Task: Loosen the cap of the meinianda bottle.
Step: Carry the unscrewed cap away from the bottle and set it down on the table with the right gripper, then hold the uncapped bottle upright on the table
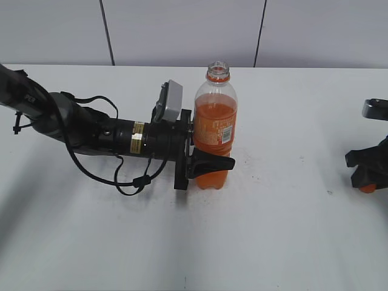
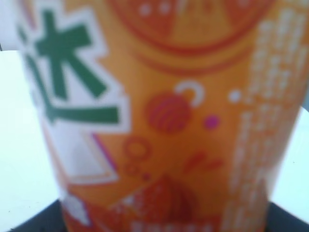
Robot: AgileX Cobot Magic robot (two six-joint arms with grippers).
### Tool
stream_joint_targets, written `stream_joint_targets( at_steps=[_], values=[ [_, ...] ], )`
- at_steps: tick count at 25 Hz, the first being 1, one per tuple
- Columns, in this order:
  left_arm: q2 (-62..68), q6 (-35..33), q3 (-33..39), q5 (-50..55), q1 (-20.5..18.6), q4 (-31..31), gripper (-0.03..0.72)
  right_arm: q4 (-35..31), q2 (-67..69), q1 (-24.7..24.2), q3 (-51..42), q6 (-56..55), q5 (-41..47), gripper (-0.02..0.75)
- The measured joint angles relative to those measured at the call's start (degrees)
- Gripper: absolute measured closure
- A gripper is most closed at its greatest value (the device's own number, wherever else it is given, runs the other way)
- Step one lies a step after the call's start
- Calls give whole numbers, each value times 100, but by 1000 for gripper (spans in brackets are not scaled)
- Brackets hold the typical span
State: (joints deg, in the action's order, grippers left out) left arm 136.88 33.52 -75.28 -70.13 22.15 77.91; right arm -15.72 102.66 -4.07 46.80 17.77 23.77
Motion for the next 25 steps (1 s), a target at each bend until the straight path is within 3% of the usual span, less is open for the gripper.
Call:
stream_joint_targets(
  at_steps=[8, 13, 16, 25],
  values=[
    [0, 0, 0, 0, 0, 27, 296, 0, 108, 0, 0, -52, -6, 452],
    [0, 0, -17, -23, 0, 125, 296, 0, 108, 0, 0, -204, 7, 265],
    [0, 0, -24, -23, 0, 150, 296, 0, 108, 0, 0, -226, 72, 210],
    [0, 0, -24, -30, 0, 145, 296, -148, -258, 0, 286, -245, 260, 195]
  ],
)
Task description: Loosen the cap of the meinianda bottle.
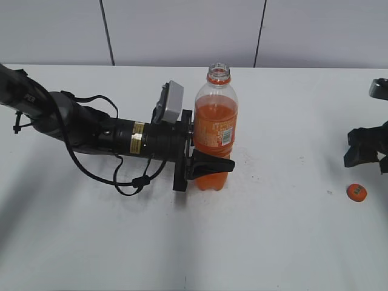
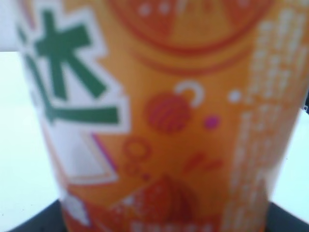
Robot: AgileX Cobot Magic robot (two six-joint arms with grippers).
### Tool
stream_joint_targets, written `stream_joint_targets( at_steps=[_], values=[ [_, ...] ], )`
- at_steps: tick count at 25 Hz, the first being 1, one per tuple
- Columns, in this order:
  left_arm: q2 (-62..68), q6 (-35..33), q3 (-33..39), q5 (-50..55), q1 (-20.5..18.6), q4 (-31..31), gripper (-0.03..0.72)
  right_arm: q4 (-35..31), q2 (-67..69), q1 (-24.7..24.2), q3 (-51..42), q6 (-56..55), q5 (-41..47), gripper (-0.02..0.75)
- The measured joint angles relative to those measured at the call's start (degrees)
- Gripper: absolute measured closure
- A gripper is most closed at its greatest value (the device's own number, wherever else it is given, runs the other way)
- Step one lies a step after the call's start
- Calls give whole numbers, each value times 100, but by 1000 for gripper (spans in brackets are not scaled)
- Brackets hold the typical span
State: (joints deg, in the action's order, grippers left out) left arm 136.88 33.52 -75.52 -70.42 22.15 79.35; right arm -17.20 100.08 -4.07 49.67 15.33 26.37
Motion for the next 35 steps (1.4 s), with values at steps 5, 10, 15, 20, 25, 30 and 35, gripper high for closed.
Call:
stream_joint_targets(
  at_steps=[5, 10, 15, 20, 25, 30, 35],
  values=[
    [0, 154, 0, 48, 0, 41, 199, -45, -248, 0, 123, -6, 177, 195],
    [-22, 311, 0, 107, 0, 233, 40, -45, -538, 0, 123, -12, 292, 195],
    [-247, 324, 0, 127, 0, 298, 32, -45, -881, 0, 155, -12, 444, 195],
    [-696, 443, 0, 122, 0, 315, 52, -45, -1226, 0, 319, -16, 650, 195],
    [-1085, 469, 0, 115, 0, 315, 65, -45, -1532, 0, 433, -16, 752, 195],
    [-1401, 487, 0, 120, 0, 304, 79, -54, -1741, 0, 608, -16, 937, 195],
    [-1759, 661, 0, 120, -20, 319, 88, -54, -1807, 0, 759, -16, 1209, 195]
  ],
)
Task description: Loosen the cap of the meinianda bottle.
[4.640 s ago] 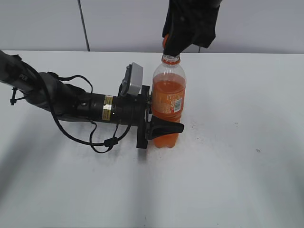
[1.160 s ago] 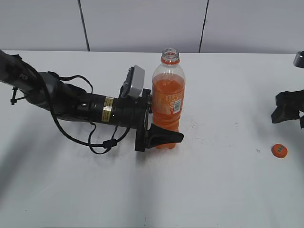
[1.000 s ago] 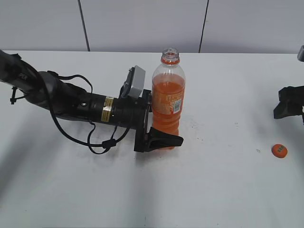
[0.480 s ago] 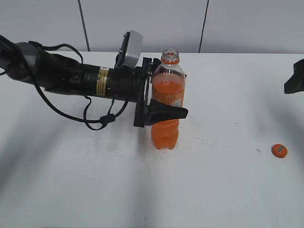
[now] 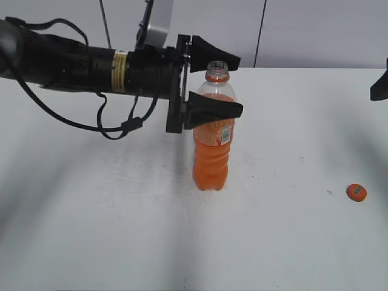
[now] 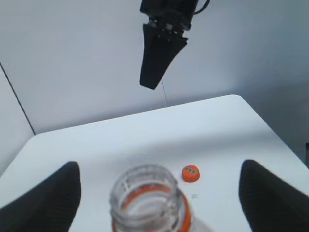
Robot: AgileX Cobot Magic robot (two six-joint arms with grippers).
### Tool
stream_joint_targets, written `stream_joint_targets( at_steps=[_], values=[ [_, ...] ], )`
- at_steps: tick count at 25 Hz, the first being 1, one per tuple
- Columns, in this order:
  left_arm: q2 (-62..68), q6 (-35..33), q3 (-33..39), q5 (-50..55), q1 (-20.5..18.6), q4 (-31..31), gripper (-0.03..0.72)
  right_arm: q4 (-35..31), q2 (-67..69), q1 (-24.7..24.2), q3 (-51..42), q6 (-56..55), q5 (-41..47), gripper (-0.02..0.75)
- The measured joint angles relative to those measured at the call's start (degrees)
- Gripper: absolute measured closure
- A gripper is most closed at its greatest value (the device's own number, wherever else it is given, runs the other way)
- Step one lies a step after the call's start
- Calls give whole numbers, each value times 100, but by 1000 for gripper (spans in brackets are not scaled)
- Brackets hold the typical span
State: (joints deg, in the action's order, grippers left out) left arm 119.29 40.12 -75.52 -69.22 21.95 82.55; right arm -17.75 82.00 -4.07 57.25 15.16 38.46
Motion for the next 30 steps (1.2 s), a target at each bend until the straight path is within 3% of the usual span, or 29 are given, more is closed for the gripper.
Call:
stream_joint_targets(
  at_steps=[9, 14, 19, 22, 30],
  values=[
    [-1025, 456, 0, 0, -131, 65, 95, -5, -139, 0, 450, -73, 550, 195],
    [-1813, 1710, 0, 190, -131, 533, 95, -5, -320, 0, 589, -87, 967, 195],
    [-2543, 3396, 0, 2161, -126, 1843, 96, -5, -441, 0, 601, -87, 1510, 195],
    [-2694, 4275, 11, 3340, -150, 2168, 96, -5, -487, 0, 606, -91, 1749, 195],
    [-2668, 4707, 459, 6530, -197, 2118, 96, -6, -512, 0, 606, -98, 2269, 195]
  ],
)
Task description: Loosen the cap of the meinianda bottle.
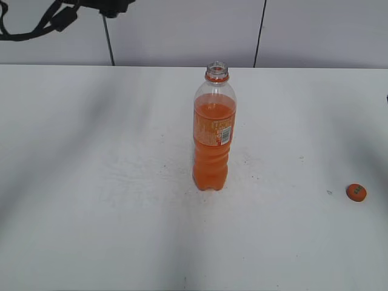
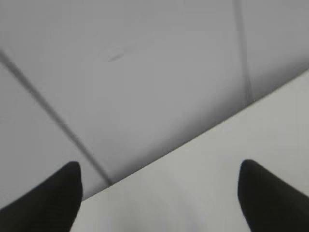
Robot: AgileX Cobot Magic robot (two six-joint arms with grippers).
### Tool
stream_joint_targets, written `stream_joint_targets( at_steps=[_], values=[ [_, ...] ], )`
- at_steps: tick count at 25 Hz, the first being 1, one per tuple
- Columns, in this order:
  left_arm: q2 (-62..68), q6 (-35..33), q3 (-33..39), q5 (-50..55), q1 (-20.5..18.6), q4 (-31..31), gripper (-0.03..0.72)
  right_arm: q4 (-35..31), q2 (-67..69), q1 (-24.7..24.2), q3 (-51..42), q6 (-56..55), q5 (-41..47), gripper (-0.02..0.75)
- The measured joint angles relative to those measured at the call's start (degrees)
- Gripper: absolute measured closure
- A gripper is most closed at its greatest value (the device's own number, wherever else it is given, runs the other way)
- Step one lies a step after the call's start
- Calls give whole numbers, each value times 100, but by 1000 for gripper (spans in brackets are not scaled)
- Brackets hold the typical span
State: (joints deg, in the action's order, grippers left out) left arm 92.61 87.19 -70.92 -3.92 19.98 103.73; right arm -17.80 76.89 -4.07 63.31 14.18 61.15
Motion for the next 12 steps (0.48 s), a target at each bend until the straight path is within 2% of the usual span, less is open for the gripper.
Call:
stream_joint_targets(
  at_steps=[2, 4, 6, 9, 12],
  values=[
    [50, -3, 113, 1133, 6, -403, 96, 0, -5, 0, 0, 0, 189, 195],
    [74, -315, 153, 2033, -35, -1088, 96, 0, -5, 0, 0, 0, 392, 195],
    [78, -1212, 152, 2598, -125, -2147, 96, 0, -17, 0, 0, 0, 487, 195],
    [78, -2787, 152, 3061, -222, -4080, 96, 0, -78, 0, 0, -1, 543, 194],
    [78, -3894, 139, 3461, -229, -5682, 96, 0, -148, 0, 0, -1, 577, 194]
  ],
)
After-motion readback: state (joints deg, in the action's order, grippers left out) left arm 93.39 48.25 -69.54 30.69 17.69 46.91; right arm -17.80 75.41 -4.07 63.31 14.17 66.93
